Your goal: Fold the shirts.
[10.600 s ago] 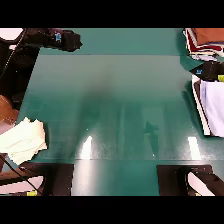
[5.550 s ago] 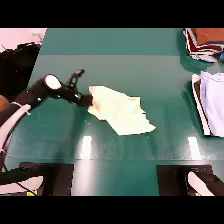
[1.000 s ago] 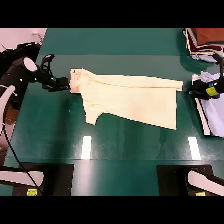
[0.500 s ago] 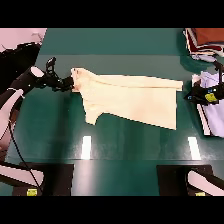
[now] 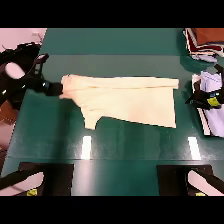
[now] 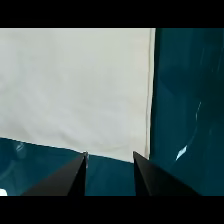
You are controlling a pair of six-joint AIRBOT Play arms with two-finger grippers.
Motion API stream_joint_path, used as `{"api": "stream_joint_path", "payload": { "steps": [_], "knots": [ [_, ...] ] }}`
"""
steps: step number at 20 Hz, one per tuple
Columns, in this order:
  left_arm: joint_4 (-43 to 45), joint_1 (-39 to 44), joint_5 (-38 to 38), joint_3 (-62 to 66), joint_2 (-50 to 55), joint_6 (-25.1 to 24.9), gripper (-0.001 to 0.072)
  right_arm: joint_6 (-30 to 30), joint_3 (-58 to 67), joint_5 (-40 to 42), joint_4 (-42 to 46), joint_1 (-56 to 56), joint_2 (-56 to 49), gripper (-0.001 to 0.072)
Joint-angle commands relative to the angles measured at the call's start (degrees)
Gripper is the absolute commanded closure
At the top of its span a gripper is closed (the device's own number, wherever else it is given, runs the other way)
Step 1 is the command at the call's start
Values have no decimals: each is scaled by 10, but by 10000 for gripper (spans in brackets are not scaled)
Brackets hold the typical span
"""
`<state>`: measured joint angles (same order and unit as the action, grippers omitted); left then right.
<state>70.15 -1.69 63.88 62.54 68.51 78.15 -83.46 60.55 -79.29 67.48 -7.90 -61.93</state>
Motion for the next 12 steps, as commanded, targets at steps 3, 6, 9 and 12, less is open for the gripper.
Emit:
{"api": "stream_joint_path", "payload": {
  "steps": [3,6,9,12],
  "knots": [
    [30,0,134,-148,-200,2,681,0,-53,7,1,-1,86,370],
    [32,0,116,-146,-236,24,32,0,-36,9,-1,-1,95,371],
    [54,0,0,-106,-236,44,70,0,-2,4,-9,-1,81,371],
    [74,-5,-101,-97,-203,74,331,0,23,-2,-20,3,57,371]
  ]
}}
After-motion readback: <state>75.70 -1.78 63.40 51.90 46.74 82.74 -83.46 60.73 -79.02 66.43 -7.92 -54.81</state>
